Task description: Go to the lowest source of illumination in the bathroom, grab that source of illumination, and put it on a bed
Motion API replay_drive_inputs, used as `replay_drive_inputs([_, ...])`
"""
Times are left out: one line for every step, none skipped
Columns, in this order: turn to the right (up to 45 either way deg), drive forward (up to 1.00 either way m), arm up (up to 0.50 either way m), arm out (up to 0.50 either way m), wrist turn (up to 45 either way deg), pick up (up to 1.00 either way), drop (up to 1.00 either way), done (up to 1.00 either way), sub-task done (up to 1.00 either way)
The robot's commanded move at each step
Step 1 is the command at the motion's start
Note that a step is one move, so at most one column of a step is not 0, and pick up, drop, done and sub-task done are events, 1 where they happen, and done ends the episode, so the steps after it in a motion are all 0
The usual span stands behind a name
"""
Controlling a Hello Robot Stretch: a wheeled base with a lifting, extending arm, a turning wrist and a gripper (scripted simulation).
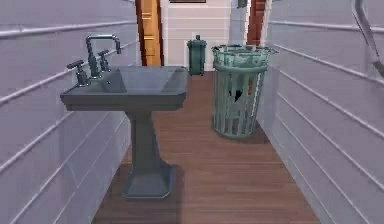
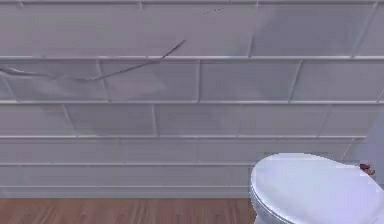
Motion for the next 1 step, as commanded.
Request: replay_drive_inputs([45.0, 0.0, 0.0, 0.0, 0.0, 0.0, 0.0, 0.0, 0.0])
